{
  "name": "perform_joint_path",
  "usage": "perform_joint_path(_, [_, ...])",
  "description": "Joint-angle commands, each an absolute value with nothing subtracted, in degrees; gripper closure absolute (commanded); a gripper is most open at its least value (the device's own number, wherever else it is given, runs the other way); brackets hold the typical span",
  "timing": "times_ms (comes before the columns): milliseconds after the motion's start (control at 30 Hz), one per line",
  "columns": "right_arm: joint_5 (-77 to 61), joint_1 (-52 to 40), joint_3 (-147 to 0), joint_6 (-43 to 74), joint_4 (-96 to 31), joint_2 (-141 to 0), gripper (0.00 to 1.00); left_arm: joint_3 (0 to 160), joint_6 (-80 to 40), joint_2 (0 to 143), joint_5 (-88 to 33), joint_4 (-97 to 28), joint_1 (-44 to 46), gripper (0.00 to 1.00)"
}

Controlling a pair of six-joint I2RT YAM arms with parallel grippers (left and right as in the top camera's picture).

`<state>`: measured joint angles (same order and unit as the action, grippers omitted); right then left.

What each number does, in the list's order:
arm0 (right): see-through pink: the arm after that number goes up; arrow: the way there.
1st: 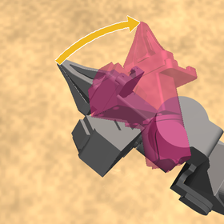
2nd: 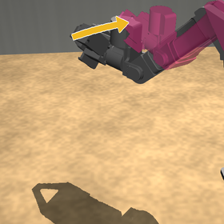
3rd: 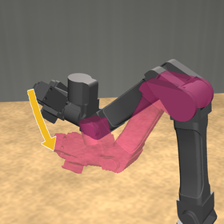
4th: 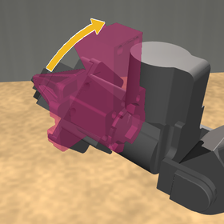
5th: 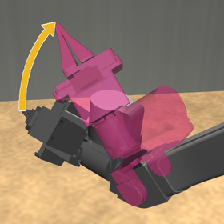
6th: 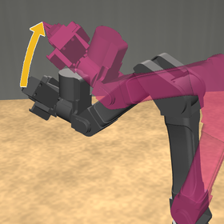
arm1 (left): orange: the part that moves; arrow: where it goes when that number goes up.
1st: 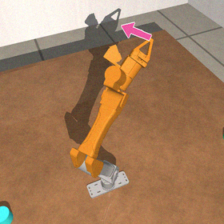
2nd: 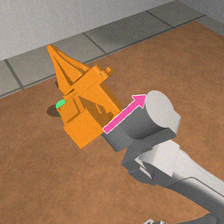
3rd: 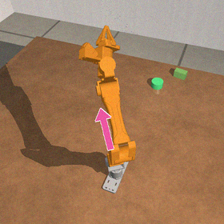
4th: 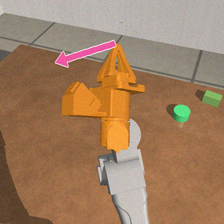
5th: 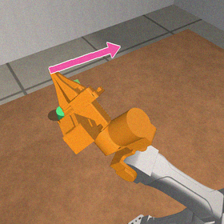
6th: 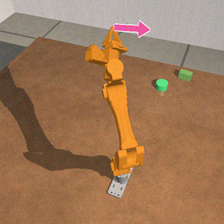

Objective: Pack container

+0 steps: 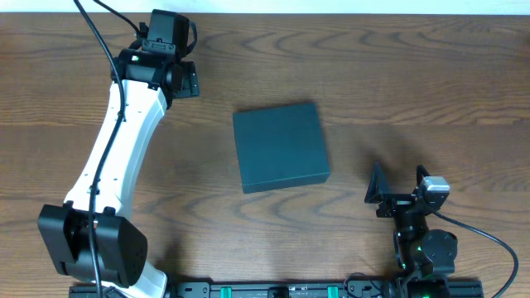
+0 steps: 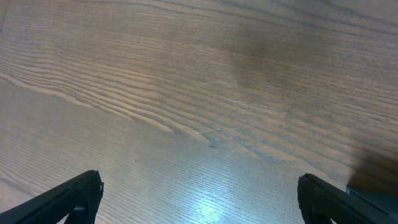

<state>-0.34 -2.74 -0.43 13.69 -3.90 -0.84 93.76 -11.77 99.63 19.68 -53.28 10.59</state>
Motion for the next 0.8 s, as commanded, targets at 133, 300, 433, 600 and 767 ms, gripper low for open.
perform_joint_path(133, [0.19,-2.22,-0.32,14.33,-4.14,-0.38,0.01,94.37,-11.68,99.66,20.23,-53.28,10.41,0.01])
perform_joint_path(300, [0.19,-2.24,-0.32,14.33,-4.14,-0.38,0.01,94.37,-11.66,99.66,20.23,-53.28,10.41,0.01])
perform_joint_path(433, [0.19,-2.22,-0.32,14.33,-4.16,-0.38,0.01,94.37,-10.79,99.63,20.67,-47.75,10.28,0.01])
perform_joint_path(600, [0.19,-2.22,-0.32,14.33,-4.14,-0.38,0.01,94.37,-11.18,95.81,20.08,-35.42,10.02,0.01])
perform_joint_path(767, [0.19,-2.24,-0.32,14.33,-4.16,-0.38,0.01,94.37,-16.91,85.60,19.99,-22.96,9.15,0.01])
